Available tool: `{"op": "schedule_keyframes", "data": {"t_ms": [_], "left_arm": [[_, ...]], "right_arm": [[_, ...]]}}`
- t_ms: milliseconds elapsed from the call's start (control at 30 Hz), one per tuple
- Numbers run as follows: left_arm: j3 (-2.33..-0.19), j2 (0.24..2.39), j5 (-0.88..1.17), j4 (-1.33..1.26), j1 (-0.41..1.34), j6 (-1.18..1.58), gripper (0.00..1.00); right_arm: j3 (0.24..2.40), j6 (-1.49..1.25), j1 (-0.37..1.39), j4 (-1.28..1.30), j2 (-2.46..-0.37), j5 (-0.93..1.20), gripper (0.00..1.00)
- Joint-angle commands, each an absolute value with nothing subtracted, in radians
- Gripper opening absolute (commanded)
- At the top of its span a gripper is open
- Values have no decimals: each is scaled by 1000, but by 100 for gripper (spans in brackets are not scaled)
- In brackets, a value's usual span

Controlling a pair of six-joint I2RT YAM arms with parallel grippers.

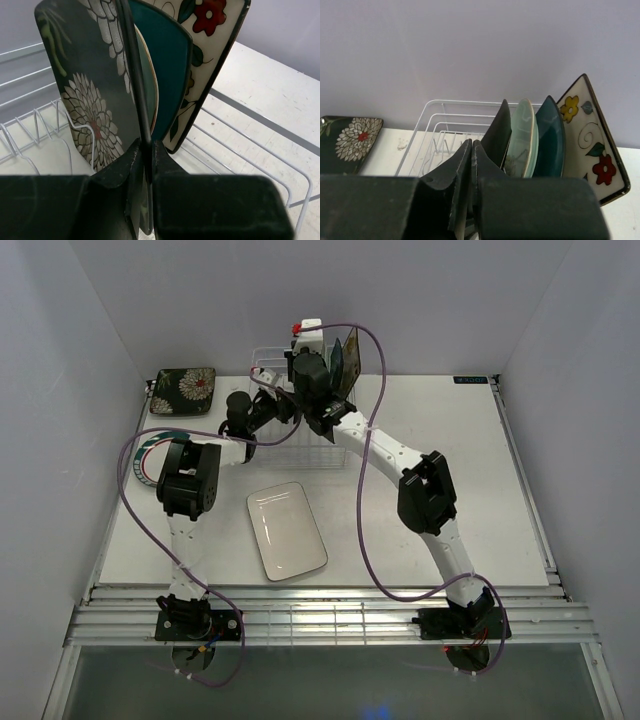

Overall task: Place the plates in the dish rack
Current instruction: Insert the plate into the dish rack.

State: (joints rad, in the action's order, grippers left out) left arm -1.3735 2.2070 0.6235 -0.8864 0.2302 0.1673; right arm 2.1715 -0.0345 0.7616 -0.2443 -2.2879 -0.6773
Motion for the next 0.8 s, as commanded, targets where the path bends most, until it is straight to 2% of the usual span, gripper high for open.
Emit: {"op": "schedule_keyframes", "data": {"t_ms": [0, 333, 533, 767], "left_arm": [[-1419, 2187, 606, -991, 235, 196, 0], [-1394, 2198, 514, -1002, 285, 100, 0], [-1335, 2207, 404, -1103, 345, 19, 0], [-1298, 2240, 377, -1236, 364, 8, 0]], "right_arm": [[2209, 26, 761, -316, -2298, -647, 8], [2128, -11, 753, -314, -2255, -653, 8], [1956, -75, 747, -316, -2119, -669, 8], [1754, -135, 742, -325, -1932, -693, 8]]}}
